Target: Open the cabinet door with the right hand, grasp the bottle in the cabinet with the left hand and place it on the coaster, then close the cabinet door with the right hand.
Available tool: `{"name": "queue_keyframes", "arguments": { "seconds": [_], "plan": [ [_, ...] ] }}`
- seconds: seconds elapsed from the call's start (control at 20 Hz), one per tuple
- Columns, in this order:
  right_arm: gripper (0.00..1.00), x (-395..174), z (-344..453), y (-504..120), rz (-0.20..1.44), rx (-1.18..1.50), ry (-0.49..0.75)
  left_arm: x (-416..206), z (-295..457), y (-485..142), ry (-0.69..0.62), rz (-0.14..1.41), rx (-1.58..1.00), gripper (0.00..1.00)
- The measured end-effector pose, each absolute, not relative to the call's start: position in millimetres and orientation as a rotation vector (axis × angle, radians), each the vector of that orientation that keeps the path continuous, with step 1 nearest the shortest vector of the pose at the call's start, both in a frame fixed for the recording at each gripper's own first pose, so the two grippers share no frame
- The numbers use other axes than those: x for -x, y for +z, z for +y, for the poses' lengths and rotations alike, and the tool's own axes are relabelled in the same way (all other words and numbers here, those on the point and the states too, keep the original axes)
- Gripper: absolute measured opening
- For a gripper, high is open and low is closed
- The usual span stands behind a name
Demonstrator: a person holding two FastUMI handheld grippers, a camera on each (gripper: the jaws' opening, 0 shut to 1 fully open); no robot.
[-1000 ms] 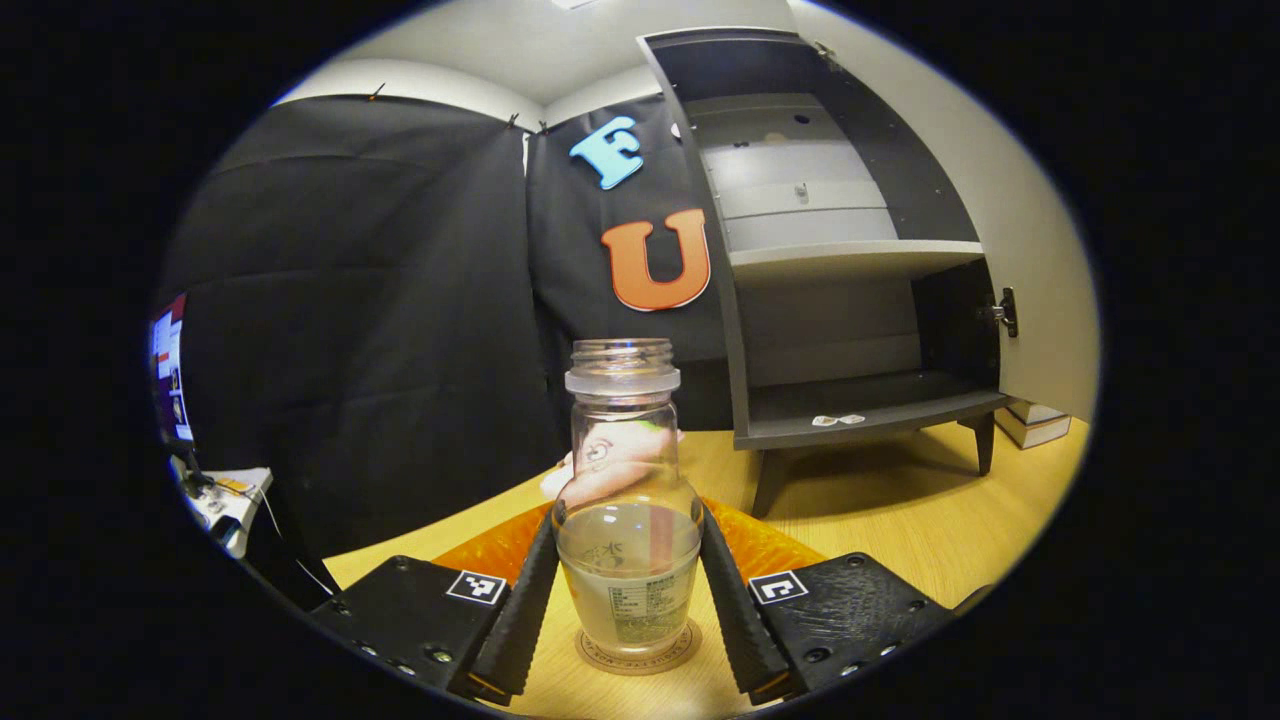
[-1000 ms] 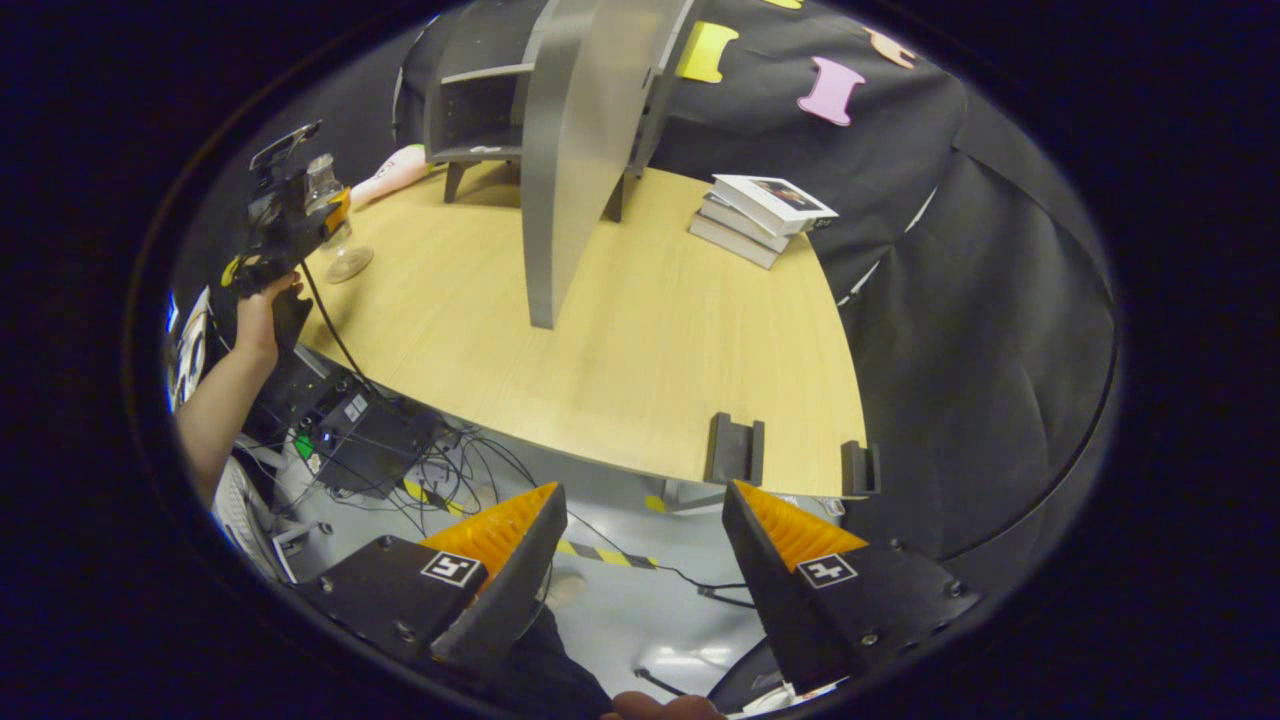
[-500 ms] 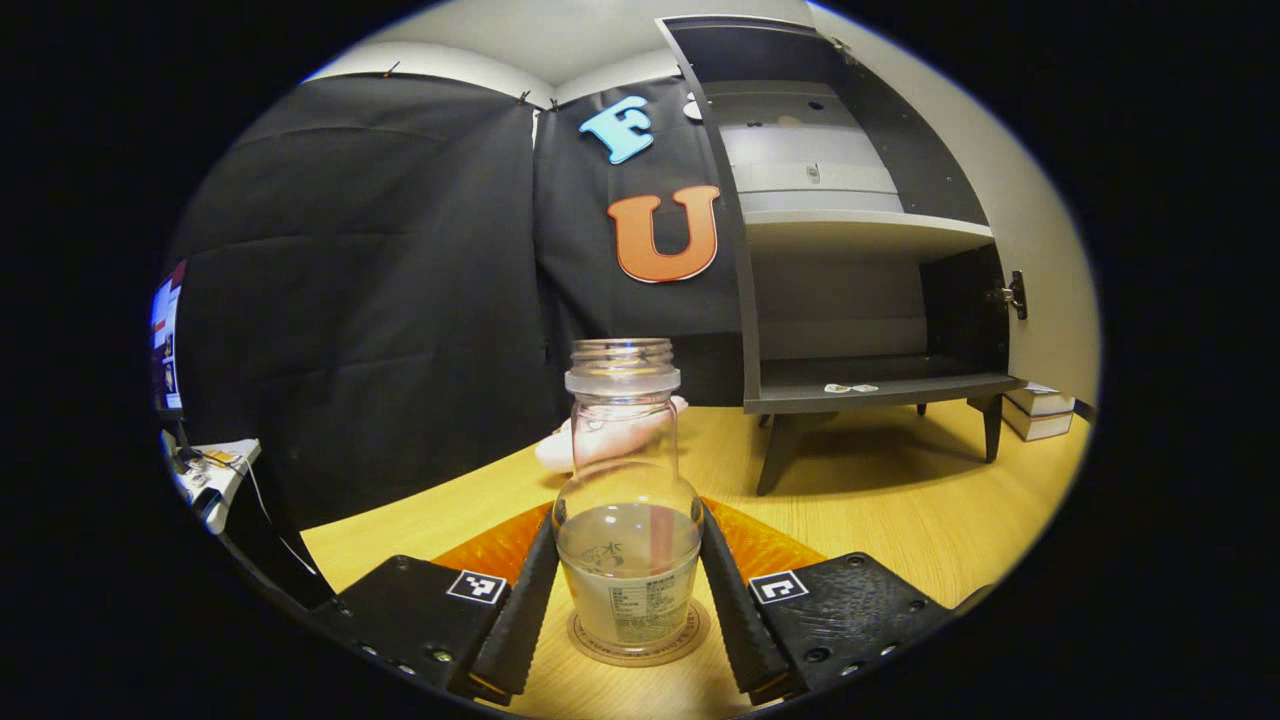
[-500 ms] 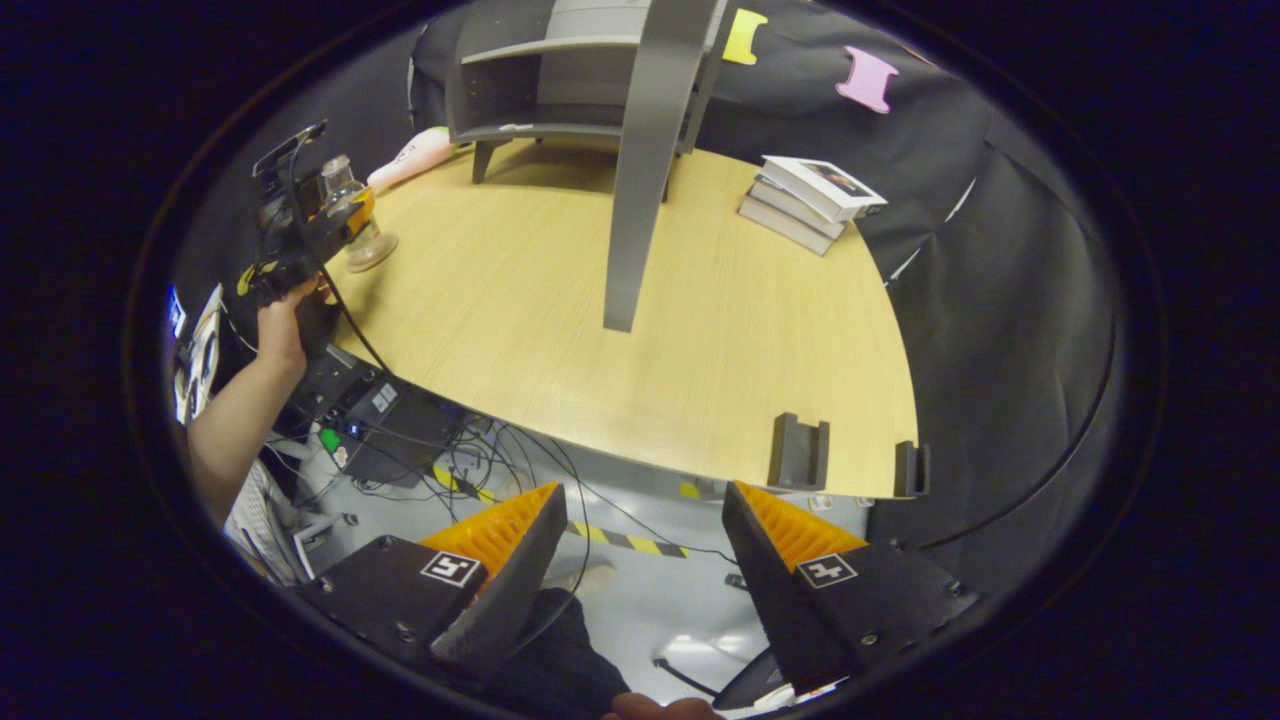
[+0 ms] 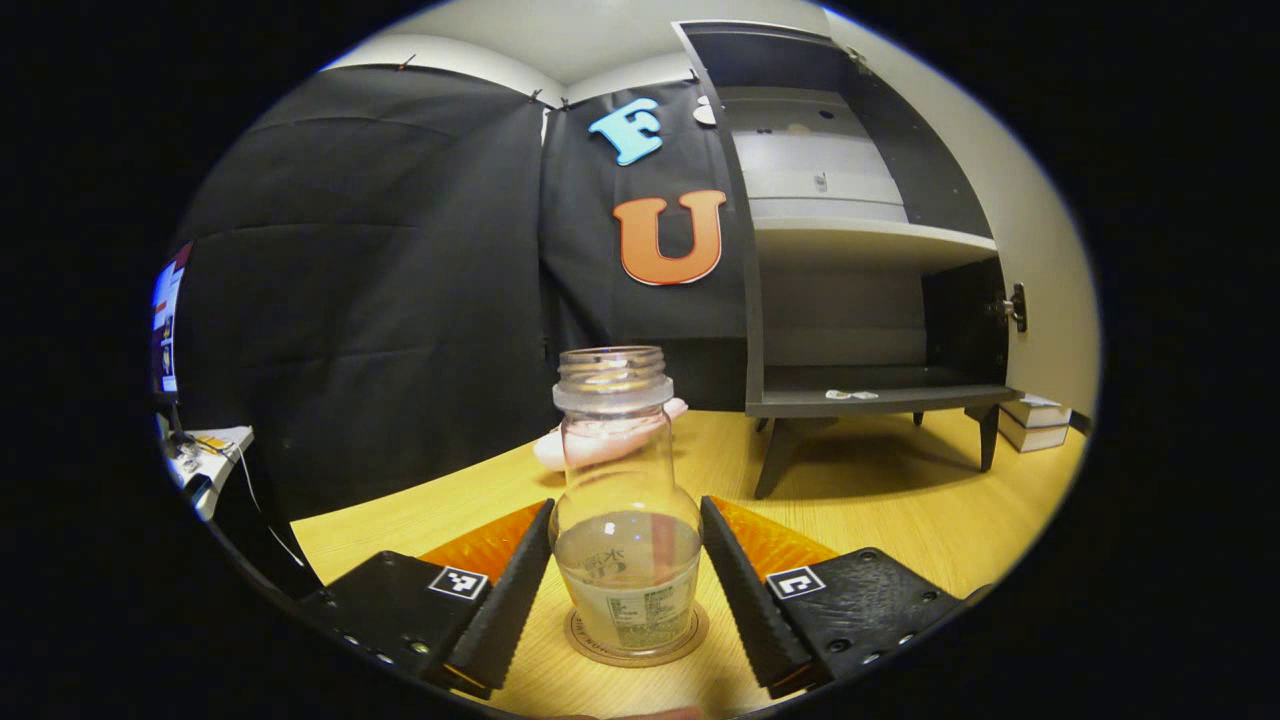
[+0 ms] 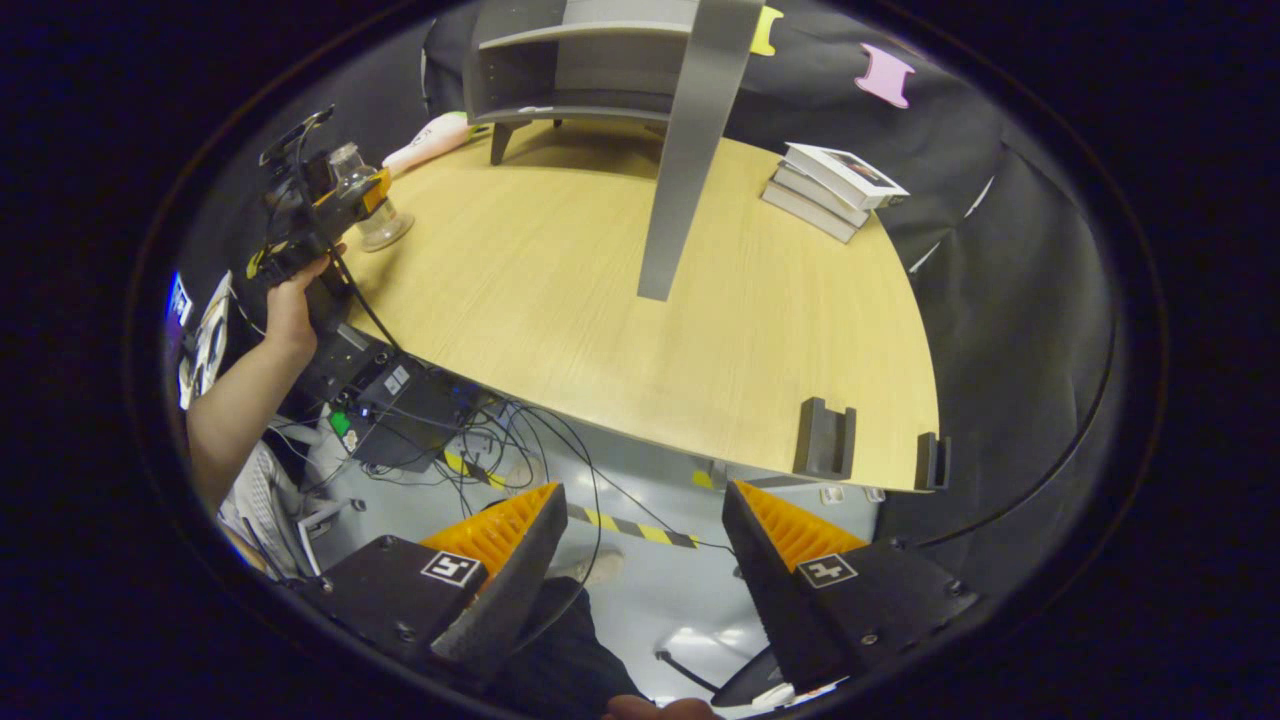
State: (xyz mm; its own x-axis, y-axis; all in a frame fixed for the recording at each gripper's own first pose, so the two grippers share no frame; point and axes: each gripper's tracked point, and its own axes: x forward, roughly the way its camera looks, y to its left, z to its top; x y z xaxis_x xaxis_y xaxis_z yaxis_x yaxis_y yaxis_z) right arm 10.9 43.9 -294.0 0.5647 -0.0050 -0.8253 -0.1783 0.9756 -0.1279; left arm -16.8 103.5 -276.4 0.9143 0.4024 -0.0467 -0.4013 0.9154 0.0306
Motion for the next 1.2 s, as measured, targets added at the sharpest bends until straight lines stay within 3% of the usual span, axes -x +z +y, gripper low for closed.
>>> {"name": "queue_keyframes", "arguments": {
  "seconds": [0.05,0.6,0.95,1.05,1.1,1.2],
  "plan": [
    [1.00,-10,45,-294,0.968,0.200,0.105,16,104,-276,0.414,0.050,-0.009,0.93],
    [1.00,-28,57,-288,0.899,0.127,0.105,29,93,-228,0.350,0.025,-0.070,0.95],
    [1.00,-41,42,-265,0.794,0.034,0.080,48,66,-135,0.303,-0.034,-0.096,0.96],
    [0.99,-42,44,-259,0.781,-0.005,0.104,51,42,-102,0.244,-0.055,-0.118,0.95],
    [0.98,-44,41,-253,0.759,-0.013,0.109,51,31,-86,0.218,-0.059,-0.125,1.00],
    [0.98,-49,35,-236,0.693,-0.027,0.106,53,5,-65,0.155,-0.041,-0.107,0.95]
  ]
}}
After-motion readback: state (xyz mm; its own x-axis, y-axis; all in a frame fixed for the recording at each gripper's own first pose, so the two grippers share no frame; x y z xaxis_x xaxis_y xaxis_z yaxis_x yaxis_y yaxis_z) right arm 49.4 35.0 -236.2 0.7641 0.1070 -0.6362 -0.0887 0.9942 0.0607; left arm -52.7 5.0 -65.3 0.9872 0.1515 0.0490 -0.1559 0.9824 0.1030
